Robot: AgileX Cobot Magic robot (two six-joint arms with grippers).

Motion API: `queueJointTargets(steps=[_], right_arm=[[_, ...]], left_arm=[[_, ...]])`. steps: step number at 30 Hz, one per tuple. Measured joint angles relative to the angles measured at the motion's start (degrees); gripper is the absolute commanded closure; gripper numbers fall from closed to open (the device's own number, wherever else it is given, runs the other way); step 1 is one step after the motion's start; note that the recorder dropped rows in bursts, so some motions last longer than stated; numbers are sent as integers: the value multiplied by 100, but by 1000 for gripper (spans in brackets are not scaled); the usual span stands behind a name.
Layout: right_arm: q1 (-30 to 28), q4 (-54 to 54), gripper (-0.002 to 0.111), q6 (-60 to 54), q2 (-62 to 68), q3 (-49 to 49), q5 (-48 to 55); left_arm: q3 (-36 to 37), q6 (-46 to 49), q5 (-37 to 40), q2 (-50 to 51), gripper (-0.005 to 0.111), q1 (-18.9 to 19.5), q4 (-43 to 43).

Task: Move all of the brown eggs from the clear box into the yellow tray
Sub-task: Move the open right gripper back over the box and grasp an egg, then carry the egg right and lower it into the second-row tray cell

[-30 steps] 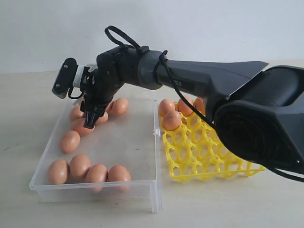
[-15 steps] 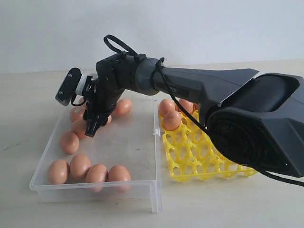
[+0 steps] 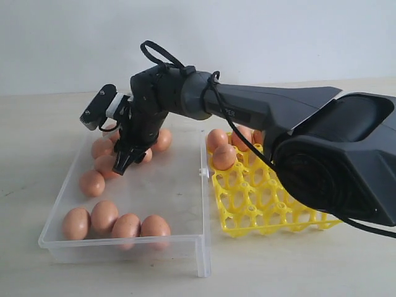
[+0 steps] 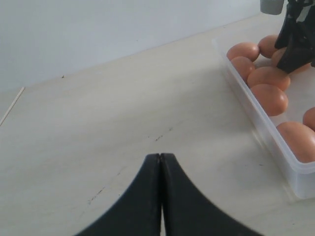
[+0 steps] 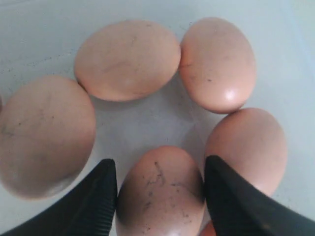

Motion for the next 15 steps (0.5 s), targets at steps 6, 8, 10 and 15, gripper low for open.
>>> queueJointTargets(steps=[6, 8, 10, 15], right_arm=[[-60, -35, 57, 67, -10, 0, 88], [-74, -45, 55, 67, -10, 0, 88], [-73, -45, 51, 81, -10, 0, 100], [-73, -105, 52, 215, 73, 0, 206]], left_arm=[[0, 0, 0, 0, 107, 0, 0], [0, 0, 0, 0, 107, 0, 0], [0, 0, 0, 0, 107, 0, 0], [0, 0, 0, 0, 107, 0, 0]])
